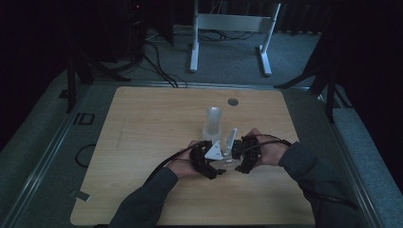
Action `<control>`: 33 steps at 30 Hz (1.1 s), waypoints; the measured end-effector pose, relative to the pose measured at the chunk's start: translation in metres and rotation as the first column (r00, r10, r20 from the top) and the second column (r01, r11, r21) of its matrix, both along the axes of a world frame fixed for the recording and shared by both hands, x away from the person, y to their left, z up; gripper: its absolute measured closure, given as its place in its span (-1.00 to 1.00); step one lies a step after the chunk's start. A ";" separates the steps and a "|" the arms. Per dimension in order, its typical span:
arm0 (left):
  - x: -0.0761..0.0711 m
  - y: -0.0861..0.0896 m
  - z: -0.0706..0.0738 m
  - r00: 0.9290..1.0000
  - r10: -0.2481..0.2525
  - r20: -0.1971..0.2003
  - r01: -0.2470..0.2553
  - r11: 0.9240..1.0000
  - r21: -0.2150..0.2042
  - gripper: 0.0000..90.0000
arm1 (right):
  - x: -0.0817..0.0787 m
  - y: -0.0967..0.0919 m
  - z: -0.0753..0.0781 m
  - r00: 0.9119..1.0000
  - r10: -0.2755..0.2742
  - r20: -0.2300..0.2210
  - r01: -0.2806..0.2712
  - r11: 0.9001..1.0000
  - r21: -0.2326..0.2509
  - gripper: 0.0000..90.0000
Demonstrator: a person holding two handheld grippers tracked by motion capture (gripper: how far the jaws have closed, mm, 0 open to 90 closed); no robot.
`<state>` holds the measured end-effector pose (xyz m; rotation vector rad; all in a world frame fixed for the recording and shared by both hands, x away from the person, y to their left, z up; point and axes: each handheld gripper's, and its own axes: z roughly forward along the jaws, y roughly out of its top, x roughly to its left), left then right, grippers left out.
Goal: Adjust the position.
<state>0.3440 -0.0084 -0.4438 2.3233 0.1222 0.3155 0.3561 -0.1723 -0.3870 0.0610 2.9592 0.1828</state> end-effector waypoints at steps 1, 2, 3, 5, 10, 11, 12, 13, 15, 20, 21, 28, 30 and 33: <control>0.000 0.000 0.000 1.000 0.000 0.000 0.000 1.000 0.000 -0.34 | 0.000 0.000 0.000 1.000 0.000 0.000 0.000 1.000 0.000 -0.28; 0.000 0.001 0.001 1.000 -0.006 -0.005 0.006 1.000 -0.009 -0.34 | 0.000 0.000 0.000 1.000 0.000 -0.001 0.000 1.000 0.002 -0.28; 0.000 0.001 0.001 1.000 -0.007 -0.009 0.006 1.000 -0.017 -0.34 | -0.002 0.001 -0.001 1.000 -0.024 -0.008 0.024 1.000 0.016 -0.28; 0.000 0.002 0.002 1.000 -0.002 -0.020 0.001 0.999 -0.045 -0.34 | -0.001 0.000 -0.002 1.000 -0.001 -0.002 0.001 1.000 0.008 -0.28; -0.001 0.001 0.003 1.000 -0.008 -0.009 0.007 0.999 -0.036 -0.35 | -0.001 0.000 -0.003 1.000 0.005 -0.004 -0.005 1.000 0.010 -0.21; -0.001 0.002 0.003 1.000 -0.010 -0.009 0.009 0.999 -0.035 -0.35 | -0.001 0.000 -0.004 1.000 0.011 -0.006 -0.011 1.000 0.006 -0.19; 0.000 0.002 0.003 1.000 -0.010 -0.006 0.010 0.999 -0.033 -0.35 | -0.001 0.001 -0.004 1.000 0.013 -0.007 -0.013 1.000 0.004 -0.18; 0.000 0.002 0.003 1.000 -0.015 -0.002 0.015 1.000 -0.025 -0.35 | -0.001 0.001 -0.005 1.000 0.010 -0.008 -0.010 1.000 0.006 -0.16; -0.001 0.002 0.003 1.000 -0.014 -0.003 0.014 1.000 -0.028 -0.35 | -0.001 0.001 -0.005 1.000 0.011 -0.007 -0.011 1.000 0.005 -0.14; -0.001 0.002 0.003 1.000 0.004 -0.011 -0.005 0.999 -0.044 -0.45 | -0.001 -0.001 -0.004 1.000 0.022 -0.009 -0.021 1.000 0.008 -0.10; -0.001 0.002 0.003 1.000 0.011 -0.016 -0.012 0.999 -0.053 -0.49 | -0.001 -0.001 -0.004 1.000 0.020 -0.012 -0.020 1.000 0.010 -0.10; 0.001 0.004 0.007 0.998 0.044 -0.047 -0.049 0.994 -0.097 -0.67 | -0.001 -0.005 -0.006 1.000 -0.005 -0.011 0.005 0.999 0.044 -0.09; 0.002 0.006 0.008 0.997 0.056 -0.048 -0.061 0.992 -0.114 -0.68 | -0.001 -0.006 -0.007 1.000 -0.007 -0.011 0.007 0.999 0.050 -0.08; 0.003 0.009 0.010 0.996 0.070 -0.046 -0.076 0.987 -0.144 -0.68 | 0.000 -0.008 -0.007 1.000 -0.022 -0.006 0.022 0.998 0.064 -0.08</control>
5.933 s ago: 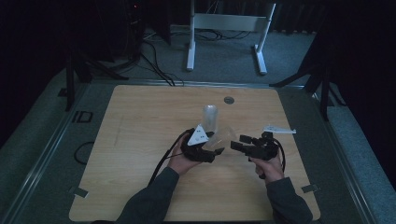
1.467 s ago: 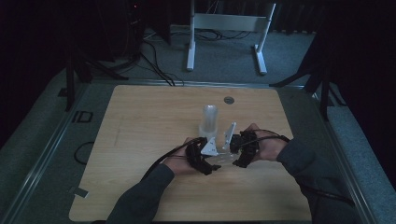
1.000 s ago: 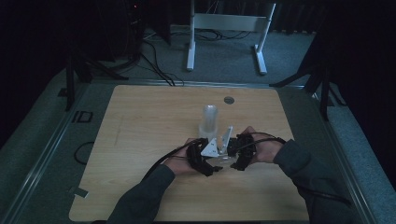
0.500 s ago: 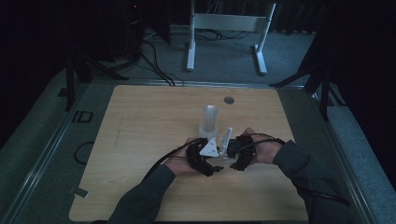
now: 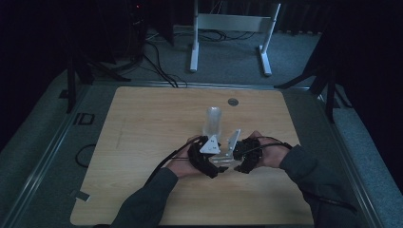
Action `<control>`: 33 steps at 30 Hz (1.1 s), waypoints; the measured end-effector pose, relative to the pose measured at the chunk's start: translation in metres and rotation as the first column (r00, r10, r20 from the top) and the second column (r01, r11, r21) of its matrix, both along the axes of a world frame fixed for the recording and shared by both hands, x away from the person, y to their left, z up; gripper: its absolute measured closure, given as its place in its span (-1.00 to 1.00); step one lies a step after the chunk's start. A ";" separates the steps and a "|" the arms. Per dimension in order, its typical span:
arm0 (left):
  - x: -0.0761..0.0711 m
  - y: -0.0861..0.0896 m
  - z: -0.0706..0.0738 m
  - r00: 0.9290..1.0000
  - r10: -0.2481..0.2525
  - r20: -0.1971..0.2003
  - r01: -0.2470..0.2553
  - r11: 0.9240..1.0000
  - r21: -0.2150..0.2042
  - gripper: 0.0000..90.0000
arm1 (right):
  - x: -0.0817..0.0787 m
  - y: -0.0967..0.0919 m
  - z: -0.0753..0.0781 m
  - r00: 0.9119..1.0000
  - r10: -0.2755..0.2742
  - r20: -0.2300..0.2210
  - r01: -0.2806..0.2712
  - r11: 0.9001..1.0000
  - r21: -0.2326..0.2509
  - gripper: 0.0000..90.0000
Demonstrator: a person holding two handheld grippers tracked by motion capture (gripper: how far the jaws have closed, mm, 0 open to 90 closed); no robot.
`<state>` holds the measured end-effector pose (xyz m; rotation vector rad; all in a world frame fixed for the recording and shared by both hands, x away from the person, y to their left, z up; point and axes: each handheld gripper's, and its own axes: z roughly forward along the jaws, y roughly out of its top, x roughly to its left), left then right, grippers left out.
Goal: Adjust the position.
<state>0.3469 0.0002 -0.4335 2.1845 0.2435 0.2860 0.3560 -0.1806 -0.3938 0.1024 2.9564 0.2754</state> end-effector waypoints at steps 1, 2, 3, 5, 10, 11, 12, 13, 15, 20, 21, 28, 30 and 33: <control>0.000 0.001 0.001 1.000 0.003 0.000 -0.003 1.000 -0.007 -0.68 | 0.000 -0.001 0.000 1.000 -0.007 -0.001 0.007 1.000 0.012 -0.08; 0.000 0.001 0.001 1.000 0.003 0.000 -0.003 1.000 -0.007 -0.68 | 0.000 -0.001 0.000 1.000 -0.007 -0.001 0.007 1.000 0.012 -0.08; 0.000 0.002 0.001 1.000 0.010 0.005 -0.010 1.000 -0.011 -0.68 | 0.001 -0.003 0.000 1.000 -0.012 -0.001 0.012 1.000 0.021 -0.08; 0.000 0.002 0.002 1.000 0.016 0.010 -0.015 1.000 -0.019 -0.68 | 0.002 -0.006 -0.001 1.000 -0.032 0.001 0.032 0.999 0.030 -0.08; 0.000 0.004 0.003 1.000 0.026 0.010 -0.025 0.999 -0.031 -0.68 | 0.004 -0.012 -0.003 0.997 -0.073 0.002 0.073 0.996 0.051 -0.08; 0.000 0.004 0.003 1.000 0.030 0.011 -0.029 0.999 -0.033 -0.68 | 0.005 -0.014 -0.004 0.997 -0.081 0.006 0.080 0.995 0.057 -0.08; 0.001 0.005 0.003 0.999 0.032 0.010 -0.032 0.999 -0.036 -0.68 | 0.005 -0.015 -0.004 0.996 -0.094 0.008 0.094 0.994 0.061 -0.08; 0.001 0.005 0.003 0.999 0.033 0.013 -0.032 0.999 -0.036 -0.68 | 0.006 -0.017 -0.005 0.994 -0.109 0.009 0.108 0.992 0.066 -0.08; 0.001 0.006 0.004 0.999 0.037 0.013 -0.036 0.998 -0.041 -0.68 | 0.007 -0.021 -0.006 0.992 -0.127 0.011 0.126 0.989 0.074 -0.08; 0.002 0.009 0.004 0.999 0.051 0.014 -0.050 0.997 -0.057 -0.67 | 0.007 -0.027 -0.008 0.986 -0.165 0.018 0.162 0.982 0.094 -0.08; 0.002 0.009 0.004 0.999 0.051 0.014 -0.050 0.997 -0.057 -0.67 | 0.007 -0.027 -0.008 0.986 -0.165 0.018 0.162 0.982 0.094 -0.08; 0.003 0.014 0.003 0.996 0.084 0.010 -0.083 0.993 -0.079 -0.67 | 0.009 -0.036 -0.011 0.976 -0.216 0.024 0.210 0.966 0.148 -0.08; 0.004 0.015 0.003 0.996 0.087 0.008 -0.086 0.993 -0.082 -0.67 | 0.009 -0.037 -0.012 0.974 -0.224 0.026 0.217 0.963 0.156 -0.08; 0.004 0.017 0.003 0.996 0.093 0.005 -0.092 0.992 -0.086 -0.67 | 0.009 -0.039 -0.012 0.972 -0.231 0.030 0.222 0.958 0.180 -0.08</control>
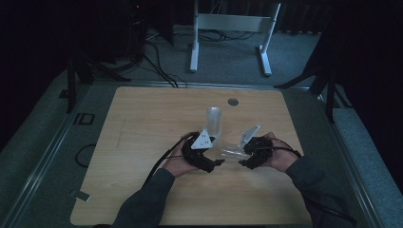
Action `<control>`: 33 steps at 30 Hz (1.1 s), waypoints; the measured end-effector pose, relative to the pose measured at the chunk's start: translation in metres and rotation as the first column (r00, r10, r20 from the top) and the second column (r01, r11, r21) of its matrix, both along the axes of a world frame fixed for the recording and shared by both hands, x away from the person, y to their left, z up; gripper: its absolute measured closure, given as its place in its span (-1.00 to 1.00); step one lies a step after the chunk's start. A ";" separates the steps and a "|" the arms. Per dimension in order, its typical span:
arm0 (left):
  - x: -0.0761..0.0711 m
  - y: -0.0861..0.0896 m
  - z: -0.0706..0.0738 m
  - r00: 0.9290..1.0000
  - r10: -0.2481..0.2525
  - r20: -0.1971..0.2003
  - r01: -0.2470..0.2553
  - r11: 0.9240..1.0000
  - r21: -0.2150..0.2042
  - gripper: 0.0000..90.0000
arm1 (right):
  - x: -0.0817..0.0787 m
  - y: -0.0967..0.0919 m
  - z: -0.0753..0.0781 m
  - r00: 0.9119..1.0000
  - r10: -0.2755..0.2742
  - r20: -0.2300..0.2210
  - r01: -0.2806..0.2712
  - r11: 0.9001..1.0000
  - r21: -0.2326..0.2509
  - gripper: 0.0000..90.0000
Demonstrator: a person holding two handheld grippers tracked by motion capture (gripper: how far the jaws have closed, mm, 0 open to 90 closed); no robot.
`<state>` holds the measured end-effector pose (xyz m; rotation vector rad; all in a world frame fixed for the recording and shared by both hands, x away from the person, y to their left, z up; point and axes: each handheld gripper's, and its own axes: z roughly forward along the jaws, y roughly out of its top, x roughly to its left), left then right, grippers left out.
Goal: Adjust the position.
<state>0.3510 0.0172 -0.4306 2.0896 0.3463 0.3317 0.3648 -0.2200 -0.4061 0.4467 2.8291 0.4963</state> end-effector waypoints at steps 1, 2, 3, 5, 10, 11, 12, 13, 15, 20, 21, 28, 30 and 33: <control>0.000 0.001 0.000 1.000 0.002 0.000 -0.002 1.000 0.001 -0.67 | 0.000 -0.001 0.000 1.000 -0.003 0.003 0.003 1.000 0.007 -0.08; 0.000 0.001 -0.001 1.000 0.003 -0.003 -0.003 1.000 0.000 -0.67 | 0.000 -0.002 0.000 1.000 -0.004 0.007 0.004 1.000 0.015 -0.08; 0.000 0.001 -0.001 1.000 0.003 -0.003 -0.003 1.000 0.000 -0.67 | 0.000 -0.002 0.000 1.000 -0.004 0.007 0.004 1.000 0.015 -0.08; 0.001 0.003 -0.001 1.000 0.008 -0.005 -0.008 1.000 -0.005 -0.67 | -0.001 -0.004 -0.001 1.000 -0.012 0.012 0.012 0.999 0.034 -0.08; 0.001 0.003 -0.002 1.000 0.012 -0.012 -0.013 1.000 -0.013 -0.67 | -0.002 -0.008 -0.003 0.999 -0.024 0.024 0.022 0.997 0.068 -0.08; 0.001 0.003 -0.002 1.000 0.013 -0.013 -0.013 1.000 -0.014 -0.67 | -0.003 -0.009 -0.003 0.999 -0.029 0.027 0.027 0.997 0.076 -0.08; 0.001 0.003 -0.002 1.000 0.013 -0.013 -0.014 1.000 -0.016 -0.67 | -0.003 -0.009 -0.003 0.999 -0.036 0.026 0.034 0.996 0.083 -0.08; 0.001 0.003 -0.002 1.000 0.015 -0.012 -0.016 1.000 -0.018 -0.67 | -0.003 -0.010 -0.003 0.999 -0.040 0.030 0.037 0.995 0.091 -0.08; 0.001 0.003 -0.002 1.000 0.016 -0.011 -0.016 1.000 -0.021 -0.67 | -0.004 -0.011 -0.004 0.998 -0.054 0.034 0.050 0.994 0.102 -0.08; 0.001 0.003 -0.002 1.000 0.021 -0.006 -0.022 1.000 -0.020 -0.67 | -0.006 -0.014 -0.007 0.995 -0.085 0.049 0.078 0.988 0.132 -0.08; 0.001 0.003 -0.002 1.000 0.024 -0.007 -0.024 0.999 -0.022 -0.67 | -0.006 -0.015 -0.007 0.994 -0.096 0.047 0.089 0.987 0.137 -0.08; 0.002 0.002 -0.003 0.999 0.041 -0.007 -0.041 0.999 -0.015 -0.66 | -0.006 -0.016 -0.016 0.983 -0.181 0.045 0.172 0.974 0.147 -0.08; 0.002 0.002 -0.003 0.999 0.043 -0.005 -0.043 0.999 -0.015 -0.66 | -0.006 -0.018 -0.017 0.976 -0.215 0.045 0.206 0.968 0.147 -0.08; 0.002 0.001 -0.003 0.999 0.046 -0.006 -0.046 0.999 -0.018 -0.66 | -0.006 -0.019 -0.018 0.967 -0.248 0.048 0.239 0.959 0.153 -0.08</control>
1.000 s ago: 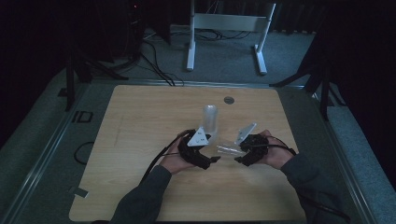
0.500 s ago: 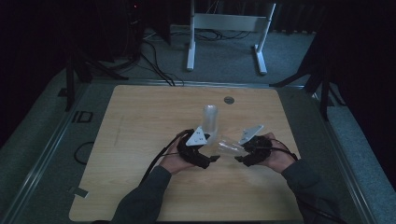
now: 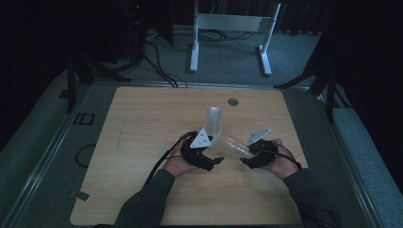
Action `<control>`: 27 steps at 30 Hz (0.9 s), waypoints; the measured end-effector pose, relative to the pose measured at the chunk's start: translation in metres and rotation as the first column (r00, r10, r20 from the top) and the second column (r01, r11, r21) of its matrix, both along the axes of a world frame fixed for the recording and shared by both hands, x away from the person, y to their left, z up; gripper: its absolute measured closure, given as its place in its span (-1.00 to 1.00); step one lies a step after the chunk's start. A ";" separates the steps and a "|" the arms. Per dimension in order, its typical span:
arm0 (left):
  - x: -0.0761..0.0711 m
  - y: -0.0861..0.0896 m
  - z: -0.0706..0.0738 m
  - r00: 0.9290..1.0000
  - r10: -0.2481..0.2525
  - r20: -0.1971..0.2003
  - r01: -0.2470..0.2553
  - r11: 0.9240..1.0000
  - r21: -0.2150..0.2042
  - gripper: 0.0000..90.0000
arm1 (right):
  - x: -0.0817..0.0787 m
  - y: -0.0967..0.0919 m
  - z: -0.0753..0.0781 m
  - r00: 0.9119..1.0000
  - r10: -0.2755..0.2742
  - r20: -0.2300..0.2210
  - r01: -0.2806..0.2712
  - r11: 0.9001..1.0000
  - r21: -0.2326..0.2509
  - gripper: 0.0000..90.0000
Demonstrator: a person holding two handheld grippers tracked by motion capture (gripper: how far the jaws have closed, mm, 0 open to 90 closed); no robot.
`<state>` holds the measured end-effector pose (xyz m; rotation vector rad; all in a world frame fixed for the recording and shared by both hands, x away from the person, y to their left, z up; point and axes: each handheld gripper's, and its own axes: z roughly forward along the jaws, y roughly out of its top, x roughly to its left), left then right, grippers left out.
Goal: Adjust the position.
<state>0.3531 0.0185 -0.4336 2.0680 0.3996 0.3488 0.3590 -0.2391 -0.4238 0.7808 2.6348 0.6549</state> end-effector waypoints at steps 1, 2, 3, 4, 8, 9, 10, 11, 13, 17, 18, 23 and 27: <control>0.000 0.000 0.000 1.000 0.001 0.001 -0.001 1.000 0.001 -0.66 | 0.000 -0.001 -0.001 1.000 -0.030 0.005 0.030 1.000 0.000 -0.08; 0.000 -0.001 0.000 1.000 0.001 0.000 -0.001 1.000 0.000 -0.66 | 0.000 -0.002 -0.002 0.998 -0.067 0.008 0.067 0.998 0.005 -0.08; 0.000 -0.001 0.000 1.000 0.003 0.001 -0.003 1.000 0.000 -0.66 | 0.000 -0.003 -0.003 0.996 -0.093 0.014 0.093 0.996 0.005 -0.08; 0.000 -0.001 0.000 1.000 0.003 0.001 -0.003 1.000 -0.001 -0.66 | 0.000 -0.003 -0.004 0.993 -0.118 0.018 0.118 0.993 0.003 -0.08; 0.000 -0.001 0.000 1.000 0.003 0.001 -0.003 1.000 0.000 -0.66 | 0.004 -0.006 -0.008 0.976 -0.216 0.022 0.216 0.976 0.018 -0.08; 0.000 -0.001 0.000 1.000 0.004 0.002 -0.004 1.000 0.000 -0.66 | 0.005 -0.007 -0.008 0.972 -0.235 0.017 0.235 0.972 0.027 -0.07; 0.000 -0.001 0.000 1.000 0.005 0.001 -0.005 1.000 0.001 -0.66 | 0.006 -0.008 -0.008 0.966 -0.257 0.012 0.257 0.966 0.034 -0.08; 0.000 -0.001 0.000 1.000 0.005 0.001 -0.005 1.000 0.002 -0.66 | 0.007 -0.009 -0.008 0.962 -0.272 0.011 0.271 0.962 0.040 -0.07; 0.000 0.000 0.000 1.000 0.006 0.002 -0.006 1.000 0.004 -0.66 | 0.008 -0.010 -0.008 0.957 -0.289 0.005 0.289 0.956 0.049 -0.08; 0.000 -0.001 -0.001 1.000 0.010 0.001 -0.010 1.000 0.001 -0.66 | 0.010 -0.013 -0.011 0.926 -0.378 -0.003 0.377 0.924 0.062 -0.07; 0.000 -0.001 -0.001 1.000 0.011 0.001 -0.011 1.000 0.000 -0.66 | 0.010 -0.014 -0.013 0.915 -0.403 -0.008 0.403 0.913 0.060 -0.08; 0.000 -0.002 -0.001 1.000 0.014 0.002 -0.014 1.000 -0.001 -0.65 | 0.010 -0.012 -0.019 0.876 -0.482 -0.015 0.482 0.873 0.073 -0.07; 0.000 -0.002 -0.001 1.000 0.016 0.003 -0.016 1.000 0.000 -0.65 | 0.010 -0.011 -0.024 0.832 -0.554 -0.001 0.552 0.828 0.097 -0.08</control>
